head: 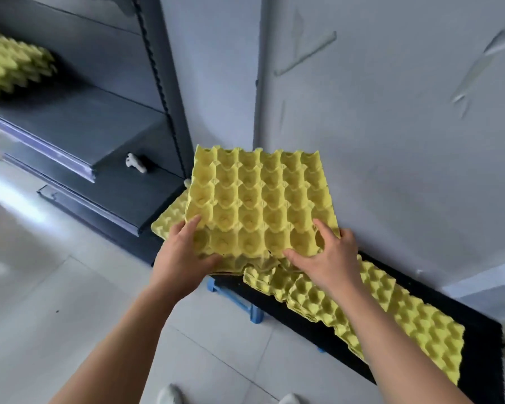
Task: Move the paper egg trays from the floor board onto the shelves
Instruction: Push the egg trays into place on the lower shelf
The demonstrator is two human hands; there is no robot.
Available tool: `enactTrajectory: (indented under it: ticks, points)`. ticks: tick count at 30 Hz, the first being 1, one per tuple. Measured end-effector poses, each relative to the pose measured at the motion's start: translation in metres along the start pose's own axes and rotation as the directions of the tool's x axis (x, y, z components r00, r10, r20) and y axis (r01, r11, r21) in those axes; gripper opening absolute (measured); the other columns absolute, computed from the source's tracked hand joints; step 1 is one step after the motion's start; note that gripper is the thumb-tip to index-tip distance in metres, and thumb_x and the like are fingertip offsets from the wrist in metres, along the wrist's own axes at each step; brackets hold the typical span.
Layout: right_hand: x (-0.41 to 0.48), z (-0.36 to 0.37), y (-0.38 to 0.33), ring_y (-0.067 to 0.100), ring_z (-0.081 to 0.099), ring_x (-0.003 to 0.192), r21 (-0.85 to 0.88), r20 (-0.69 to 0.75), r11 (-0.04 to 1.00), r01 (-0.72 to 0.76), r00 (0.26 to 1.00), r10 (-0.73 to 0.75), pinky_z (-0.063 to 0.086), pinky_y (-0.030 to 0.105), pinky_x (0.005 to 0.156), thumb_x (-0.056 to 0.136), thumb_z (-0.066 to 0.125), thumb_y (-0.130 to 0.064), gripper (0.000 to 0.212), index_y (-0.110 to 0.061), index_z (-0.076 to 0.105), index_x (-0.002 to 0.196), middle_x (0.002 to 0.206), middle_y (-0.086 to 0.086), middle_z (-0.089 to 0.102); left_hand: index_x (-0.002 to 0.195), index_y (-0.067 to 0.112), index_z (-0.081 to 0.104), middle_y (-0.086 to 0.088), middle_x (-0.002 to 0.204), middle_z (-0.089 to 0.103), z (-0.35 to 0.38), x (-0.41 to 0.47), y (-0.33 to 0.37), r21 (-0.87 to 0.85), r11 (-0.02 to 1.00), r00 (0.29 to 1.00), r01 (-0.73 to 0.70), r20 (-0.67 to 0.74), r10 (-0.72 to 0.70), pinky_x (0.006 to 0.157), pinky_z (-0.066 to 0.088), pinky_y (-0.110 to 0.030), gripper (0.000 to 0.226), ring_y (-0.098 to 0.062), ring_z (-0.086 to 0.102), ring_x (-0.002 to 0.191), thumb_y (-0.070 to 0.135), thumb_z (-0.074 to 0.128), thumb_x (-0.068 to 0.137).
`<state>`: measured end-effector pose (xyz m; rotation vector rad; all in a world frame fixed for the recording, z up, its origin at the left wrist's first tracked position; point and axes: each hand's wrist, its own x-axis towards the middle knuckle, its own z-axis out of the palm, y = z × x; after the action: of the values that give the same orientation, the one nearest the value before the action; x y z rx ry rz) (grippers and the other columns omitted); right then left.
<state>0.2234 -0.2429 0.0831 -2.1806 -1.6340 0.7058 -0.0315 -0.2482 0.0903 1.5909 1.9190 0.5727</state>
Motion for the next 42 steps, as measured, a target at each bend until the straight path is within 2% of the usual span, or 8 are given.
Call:
enactTrajectory:
  ticks: [4,7,10,14,18,33,38,42]
  points:
    - [-0.008,0.039,-0.094,0.035,0.028,0.134,-0.024,0.015,0.995,0.093,0.996,-0.093,0.034,0.045,0.106,0.061,0.063,-0.076,0.099,-0.037,0.027,0.145,0.143,0.017,0.023,0.146,0.025,0.034,0.002,0.14,0.036,-0.082,0.007,-0.06,-0.042,0.999,0.997,0.02,-0.074,-0.023,0.094,0.037,-0.027,0.089,-0.018,0.044,0.12,0.034,0.081,0.071]
    - [-0.014,0.07,-0.162,0.034,0.027,0.133,-0.012,0.045,0.99,0.143,0.989,-0.143,0.036,0.042,0.103,0.063,0.064,-0.074,0.097,-0.036,0.028,0.145,0.14,0.016,0.026,0.146,0.024,0.033,0.001,0.142,0.035,-0.142,0.015,-0.104,-0.035,0.999,0.994,0.035,-0.105,-0.039,0.096,0.039,-0.029,0.089,-0.019,0.045,0.121,0.035,0.08,0.072]
    - [-0.019,0.101,-0.225,0.035,0.023,0.135,-0.015,0.073,0.981,0.195,0.979,-0.193,0.033,0.046,0.106,0.063,0.065,-0.073,0.097,-0.034,0.029,0.145,0.141,0.019,0.027,0.147,0.023,0.033,0.0,0.144,0.034,-0.196,0.022,-0.144,-0.027,0.997,0.988,0.066,-0.139,-0.069,0.099,0.039,-0.032,0.089,-0.02,0.045,0.123,0.035,0.08,0.072]
    - [-0.015,0.137,-0.299,0.034,0.028,0.13,-0.052,0.085,0.963,0.265,0.962,-0.26,0.033,0.042,0.104,0.066,0.064,-0.071,0.095,-0.03,0.03,0.145,0.135,0.021,0.033,0.147,0.024,0.032,0.001,0.145,0.035,-0.251,0.037,-0.19,-0.03,0.994,0.977,0.105,-0.182,-0.108,0.094,0.037,-0.027,0.088,-0.019,0.046,0.123,0.035,0.079,0.074]
    - [0.003,0.171,-0.365,0.031,0.034,0.122,-0.069,0.103,0.942,0.328,0.942,-0.321,0.041,0.039,0.091,0.066,0.063,-0.071,0.093,-0.032,0.03,0.145,0.127,0.015,0.035,0.147,0.026,0.031,0.003,0.143,0.035,-0.294,0.063,-0.23,-0.066,0.985,0.96,0.162,-0.222,-0.173,0.087,0.032,-0.021,0.086,-0.017,0.046,0.122,0.035,0.078,0.076]
    - [0.117,0.3,-0.589,0.028,0.035,0.118,-0.021,0.196,0.895,0.446,0.879,-0.434,0.041,0.04,0.097,0.064,0.061,-0.073,0.096,-0.032,0.03,0.145,0.128,0.011,0.032,0.146,0.021,0.035,0.002,0.146,0.036,-0.438,0.225,-0.363,-0.095,0.955,0.904,0.279,-0.311,-0.295,0.098,0.04,-0.032,0.087,-0.02,0.047,0.124,0.037,0.079,0.073]
    - [0.144,0.335,-0.661,0.029,0.035,0.117,-0.039,0.178,0.883,0.468,0.873,-0.454,0.04,0.039,0.095,0.065,0.063,-0.071,0.094,-0.032,0.031,0.144,0.129,0.012,0.032,0.145,0.019,0.036,0.002,0.145,0.038,-0.483,0.276,-0.413,-0.154,0.952,0.903,0.263,-0.309,-0.299,0.099,0.041,-0.031,0.087,-0.017,0.048,0.122,0.036,0.08,0.073]
    - [0.161,0.364,-0.717,0.03,0.035,0.116,-0.058,0.134,0.891,0.45,0.888,-0.44,0.04,0.04,0.094,0.066,0.063,-0.07,0.093,-0.032,0.031,0.144,0.128,0.013,0.032,0.146,0.018,0.035,0.002,0.144,0.038,-0.524,0.323,-0.448,-0.149,0.967,0.917,0.208,-0.313,-0.246,0.097,0.037,-0.026,0.086,-0.016,0.046,0.124,0.034,0.079,0.074]
